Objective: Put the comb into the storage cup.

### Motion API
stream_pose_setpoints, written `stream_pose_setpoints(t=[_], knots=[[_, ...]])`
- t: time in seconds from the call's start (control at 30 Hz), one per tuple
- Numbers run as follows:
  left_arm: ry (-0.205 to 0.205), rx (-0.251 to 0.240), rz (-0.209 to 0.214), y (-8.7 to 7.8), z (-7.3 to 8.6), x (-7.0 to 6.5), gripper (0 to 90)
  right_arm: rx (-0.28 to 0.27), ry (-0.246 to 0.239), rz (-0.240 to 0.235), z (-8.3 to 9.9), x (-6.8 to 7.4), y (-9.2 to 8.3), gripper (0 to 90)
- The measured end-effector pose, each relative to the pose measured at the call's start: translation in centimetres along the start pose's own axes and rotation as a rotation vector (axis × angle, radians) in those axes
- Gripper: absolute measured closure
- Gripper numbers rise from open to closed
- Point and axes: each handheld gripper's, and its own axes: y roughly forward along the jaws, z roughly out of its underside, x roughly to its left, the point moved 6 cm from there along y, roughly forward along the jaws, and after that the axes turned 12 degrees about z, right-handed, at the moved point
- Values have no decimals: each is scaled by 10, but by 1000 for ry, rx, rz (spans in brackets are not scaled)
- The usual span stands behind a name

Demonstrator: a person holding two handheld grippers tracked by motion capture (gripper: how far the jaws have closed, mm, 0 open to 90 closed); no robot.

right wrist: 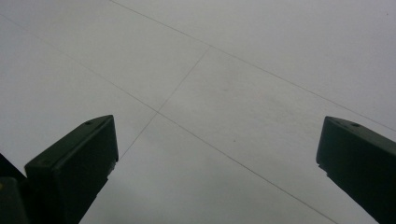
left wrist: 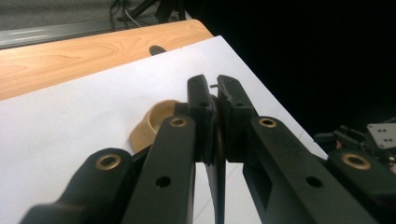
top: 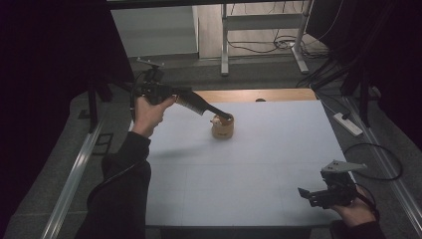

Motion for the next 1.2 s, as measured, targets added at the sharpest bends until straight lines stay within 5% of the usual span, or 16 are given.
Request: stream_pose_setpoints(t=[1.2], knots=[[-9,39,-86,17,-18,21,836,-12,9,0,3,-2,-5,0]])
